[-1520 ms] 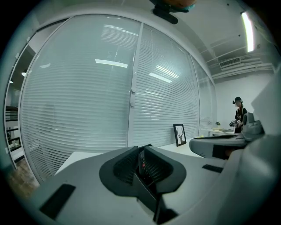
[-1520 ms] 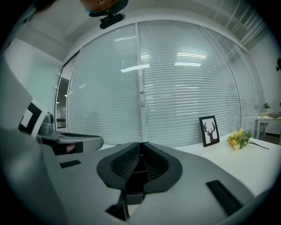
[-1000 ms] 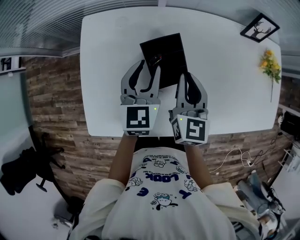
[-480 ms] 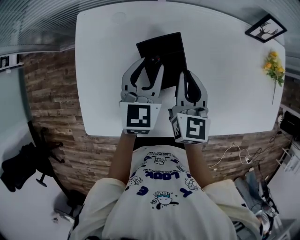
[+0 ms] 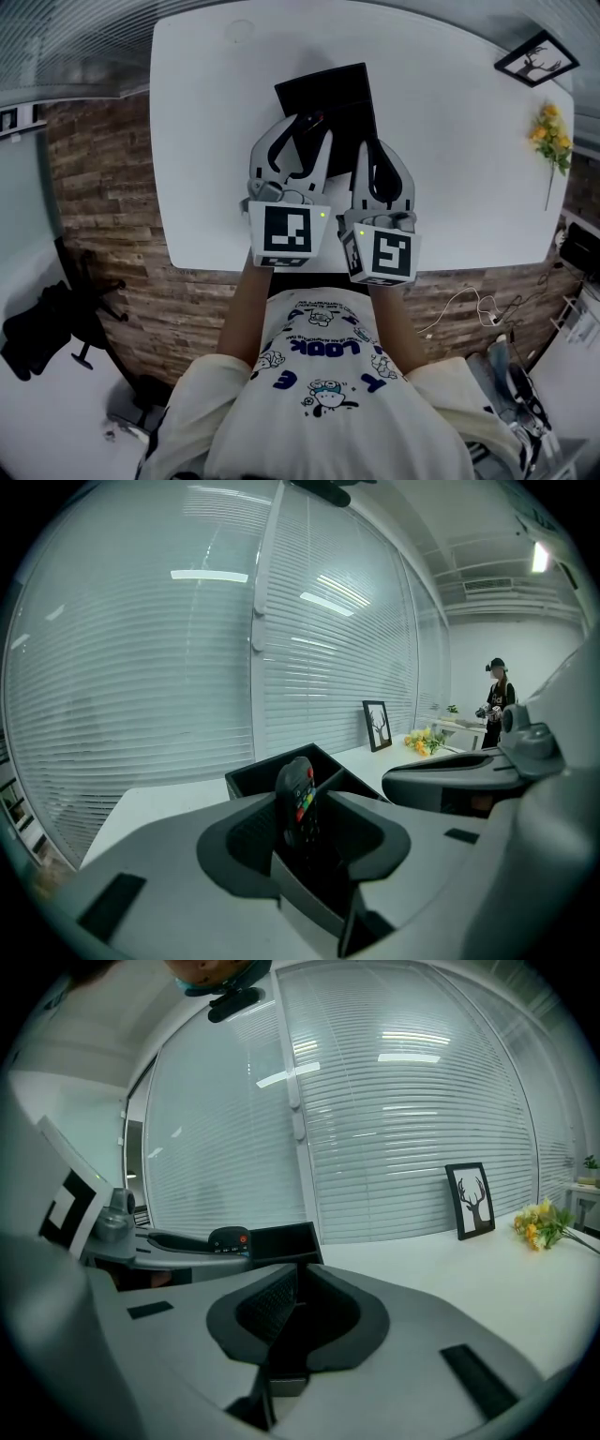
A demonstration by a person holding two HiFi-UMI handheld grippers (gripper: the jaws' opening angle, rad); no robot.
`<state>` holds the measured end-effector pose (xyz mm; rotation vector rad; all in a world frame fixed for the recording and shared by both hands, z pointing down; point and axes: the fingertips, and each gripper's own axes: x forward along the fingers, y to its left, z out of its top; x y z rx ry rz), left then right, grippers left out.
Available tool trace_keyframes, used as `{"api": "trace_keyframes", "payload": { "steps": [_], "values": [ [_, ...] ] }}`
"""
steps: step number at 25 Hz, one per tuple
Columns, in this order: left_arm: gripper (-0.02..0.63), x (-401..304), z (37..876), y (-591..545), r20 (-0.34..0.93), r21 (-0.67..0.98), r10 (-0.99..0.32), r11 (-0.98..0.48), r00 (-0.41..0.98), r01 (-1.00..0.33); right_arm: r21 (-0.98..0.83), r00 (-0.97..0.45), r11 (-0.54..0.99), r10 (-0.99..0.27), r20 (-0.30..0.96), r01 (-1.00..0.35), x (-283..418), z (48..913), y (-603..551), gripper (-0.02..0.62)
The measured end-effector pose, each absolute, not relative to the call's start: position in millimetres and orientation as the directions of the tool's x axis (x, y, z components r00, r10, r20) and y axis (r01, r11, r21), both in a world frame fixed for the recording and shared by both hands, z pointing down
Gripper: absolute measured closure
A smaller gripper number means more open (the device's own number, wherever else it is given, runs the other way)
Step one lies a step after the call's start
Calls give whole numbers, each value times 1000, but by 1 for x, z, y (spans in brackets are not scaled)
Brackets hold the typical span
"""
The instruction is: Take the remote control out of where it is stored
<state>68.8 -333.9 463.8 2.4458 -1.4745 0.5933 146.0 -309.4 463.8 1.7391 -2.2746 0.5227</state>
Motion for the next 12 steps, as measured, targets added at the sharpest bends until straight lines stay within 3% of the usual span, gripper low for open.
{"api": "trace_keyframes", "payload": {
  "steps": [4, 12],
  "values": [
    [488, 67, 466, -335, 470, -74, -794, -471, 385, -879, -143, -267, 229, -881, 391, -963, 145, 466, -311, 546],
    [506, 80, 467, -328, 488, -88, -767, -519, 418, -850, -138, -254, 217, -886, 388, -966, 148, 464, -309, 546]
  ]
}}
